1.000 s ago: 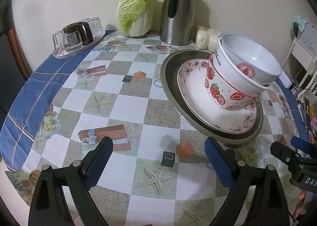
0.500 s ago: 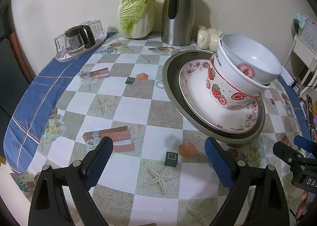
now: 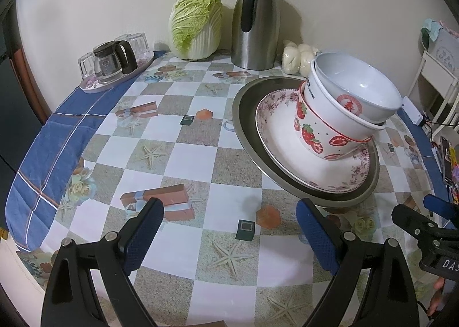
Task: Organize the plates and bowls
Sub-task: 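Withdraw both tools from the stacked dishes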
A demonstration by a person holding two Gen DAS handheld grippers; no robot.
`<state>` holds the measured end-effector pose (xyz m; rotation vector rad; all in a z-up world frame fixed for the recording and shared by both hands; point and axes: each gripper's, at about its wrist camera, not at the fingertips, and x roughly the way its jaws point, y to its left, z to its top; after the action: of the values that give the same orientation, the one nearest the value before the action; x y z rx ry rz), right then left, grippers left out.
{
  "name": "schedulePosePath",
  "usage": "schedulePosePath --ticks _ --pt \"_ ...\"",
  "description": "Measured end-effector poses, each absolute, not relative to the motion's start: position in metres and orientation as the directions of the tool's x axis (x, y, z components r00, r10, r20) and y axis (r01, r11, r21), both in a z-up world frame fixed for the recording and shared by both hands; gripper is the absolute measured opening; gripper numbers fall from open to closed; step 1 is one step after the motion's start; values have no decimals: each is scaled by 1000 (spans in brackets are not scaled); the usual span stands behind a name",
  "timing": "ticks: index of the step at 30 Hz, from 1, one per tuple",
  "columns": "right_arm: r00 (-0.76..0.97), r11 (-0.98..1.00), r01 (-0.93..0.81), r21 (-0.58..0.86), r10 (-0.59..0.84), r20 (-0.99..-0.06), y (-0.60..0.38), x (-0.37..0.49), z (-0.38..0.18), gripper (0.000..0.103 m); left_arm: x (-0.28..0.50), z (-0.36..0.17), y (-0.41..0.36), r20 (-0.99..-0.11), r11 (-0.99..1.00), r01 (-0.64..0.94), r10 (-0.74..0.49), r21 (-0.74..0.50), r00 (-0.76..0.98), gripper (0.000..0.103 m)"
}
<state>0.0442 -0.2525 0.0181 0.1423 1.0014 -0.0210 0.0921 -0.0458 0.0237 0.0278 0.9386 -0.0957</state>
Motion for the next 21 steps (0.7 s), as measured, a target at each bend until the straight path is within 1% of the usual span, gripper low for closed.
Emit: schedulePosePath --ticks 21 --pt "546 990 71 119 61 -835 -251 44 20 100 90 24 -47 -803 995 100 -66 -7 593 94"
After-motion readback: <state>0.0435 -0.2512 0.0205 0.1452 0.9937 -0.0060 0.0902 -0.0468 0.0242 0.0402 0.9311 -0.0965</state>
